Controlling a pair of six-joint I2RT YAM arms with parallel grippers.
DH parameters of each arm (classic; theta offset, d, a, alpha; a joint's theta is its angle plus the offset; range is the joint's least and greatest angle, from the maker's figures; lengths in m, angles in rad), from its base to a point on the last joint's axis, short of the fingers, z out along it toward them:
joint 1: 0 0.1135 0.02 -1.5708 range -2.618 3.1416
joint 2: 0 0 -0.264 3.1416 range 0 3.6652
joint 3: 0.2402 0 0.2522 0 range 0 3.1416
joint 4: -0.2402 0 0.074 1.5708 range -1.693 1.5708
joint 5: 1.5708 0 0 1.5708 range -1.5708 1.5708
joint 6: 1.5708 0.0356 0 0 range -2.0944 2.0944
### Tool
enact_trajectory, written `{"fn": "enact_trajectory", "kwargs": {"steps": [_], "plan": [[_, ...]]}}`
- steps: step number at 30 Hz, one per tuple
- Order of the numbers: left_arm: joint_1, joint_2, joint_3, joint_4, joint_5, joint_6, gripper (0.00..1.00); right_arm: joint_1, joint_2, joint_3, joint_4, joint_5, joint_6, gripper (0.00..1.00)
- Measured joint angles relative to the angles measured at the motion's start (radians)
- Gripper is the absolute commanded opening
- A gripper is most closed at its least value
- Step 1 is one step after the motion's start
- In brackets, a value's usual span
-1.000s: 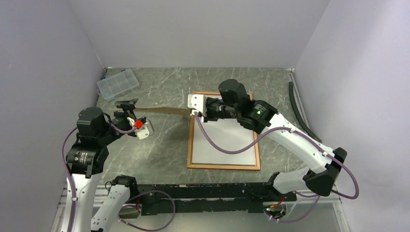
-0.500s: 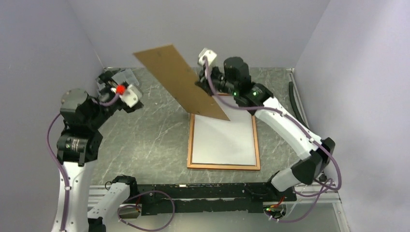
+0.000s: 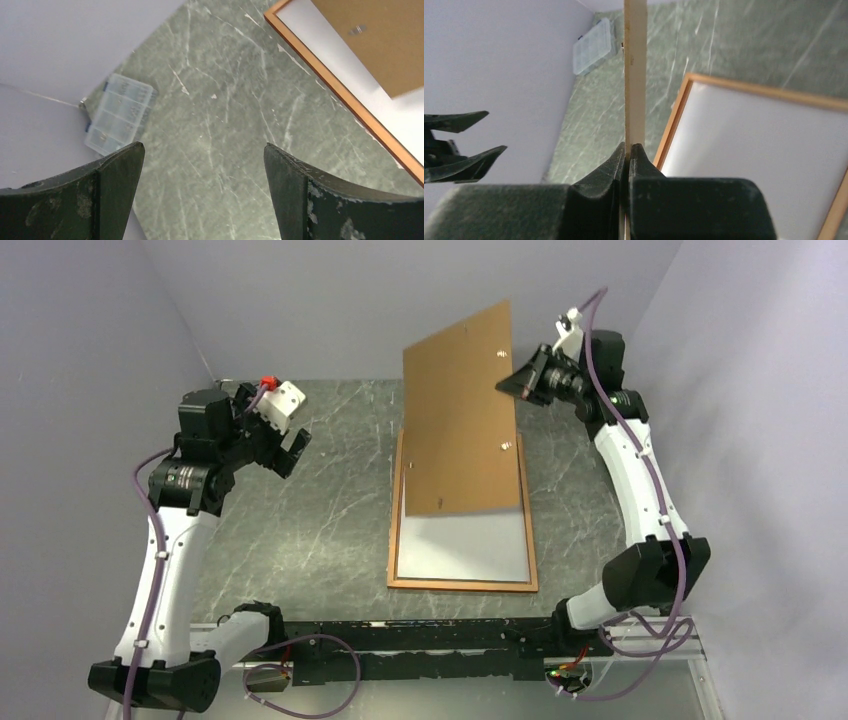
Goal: Put the photo into the frame
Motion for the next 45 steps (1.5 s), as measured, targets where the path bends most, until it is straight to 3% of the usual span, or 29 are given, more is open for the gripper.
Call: {"fn": "enact_trajectory", "kwargs": {"steps": [5,9,23,45], "plan": [[0.0,0.034,-0.008,-0.034,-0.003,-0.038,0.95,-0.05,-0.098,-0.232,-0.007,-0.089,0.117,0.0],[0.0,0.072,-0.008,-0.067,-0.003,-0.061,0.93,-0.058,-0.144,-0.32,-0.006,-0.147,0.15,0.0],[0.0,0.103,-0.062,-0.141,0.002,-0.099,0.94,-0.122,-0.182,-0.497,0.056,-0.178,0.129,0.0],[0.0,0.1,-0.097,-0.145,0.005,-0.103,0.94,-0.187,-0.103,-0.674,0.235,-0.202,0.135,0.0]]}}
